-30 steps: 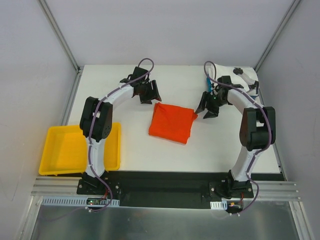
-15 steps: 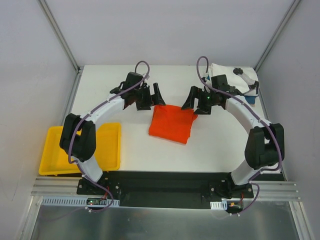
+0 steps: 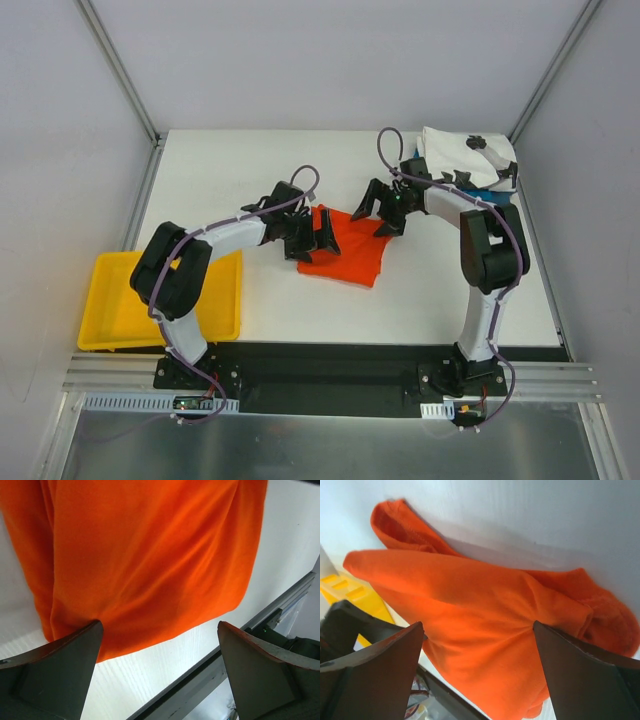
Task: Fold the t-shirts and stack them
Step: Fold the tshirt
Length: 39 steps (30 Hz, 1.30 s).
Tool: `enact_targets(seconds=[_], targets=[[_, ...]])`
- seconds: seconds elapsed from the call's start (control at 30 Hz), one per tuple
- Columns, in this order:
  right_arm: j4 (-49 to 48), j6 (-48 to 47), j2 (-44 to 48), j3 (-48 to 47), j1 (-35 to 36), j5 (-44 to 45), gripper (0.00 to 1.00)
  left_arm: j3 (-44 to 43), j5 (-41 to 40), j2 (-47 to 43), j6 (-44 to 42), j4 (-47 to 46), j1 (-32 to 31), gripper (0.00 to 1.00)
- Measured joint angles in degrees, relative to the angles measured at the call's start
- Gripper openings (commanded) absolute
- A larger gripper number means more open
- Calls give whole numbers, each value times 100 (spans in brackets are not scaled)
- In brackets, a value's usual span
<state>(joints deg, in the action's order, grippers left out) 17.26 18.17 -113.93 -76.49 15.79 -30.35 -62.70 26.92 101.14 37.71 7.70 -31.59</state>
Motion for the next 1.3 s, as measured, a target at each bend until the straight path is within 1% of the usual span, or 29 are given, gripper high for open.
enact_targets(seconds=[0.17,0.33,0.43,0.53,0.63,0.7,0.77,0.83,0.87,1.0,1.13,1.3], targets=[[264,-68,-133,-387,20,459,97,254,20,13,66,-177,-151,99],[461,-219,-188,-522,63,573,97,566,160,-4,173,-463,-339,99],[540,-382,-151,-522,103,605,97,772,162,-188,225,-592,-494,99],[807,-595,-2,-522,142,647,97,1058,116,-612,245,-518,-710,99],[1001,-798,409,-468,173,675,97,1187,57,-1174,254,-291,-824,99],[970,-846,881,-284,177,568,97,1156,-46,-1453,223,-258,-811,99],[835,-844,1547,55,177,361,97,968,-101,-1574,170,-229,-721,99],[752,-811,2081,348,181,177,97,691,-118,-1493,127,-229,-610,99],[603,-780,2398,590,186,48,97,407,-70,-1335,96,-225,-498,99],[243,-592,2695,1211,188,-170,97,-319,-42,-619,15,-310,-232,99],[125,-391,2267,1532,195,-258,97,-741,-229,201,-63,-328,-7,99],[-13,-275,1517,1543,192,-179,97,-767,-507,835,-72,-236,173,99]])
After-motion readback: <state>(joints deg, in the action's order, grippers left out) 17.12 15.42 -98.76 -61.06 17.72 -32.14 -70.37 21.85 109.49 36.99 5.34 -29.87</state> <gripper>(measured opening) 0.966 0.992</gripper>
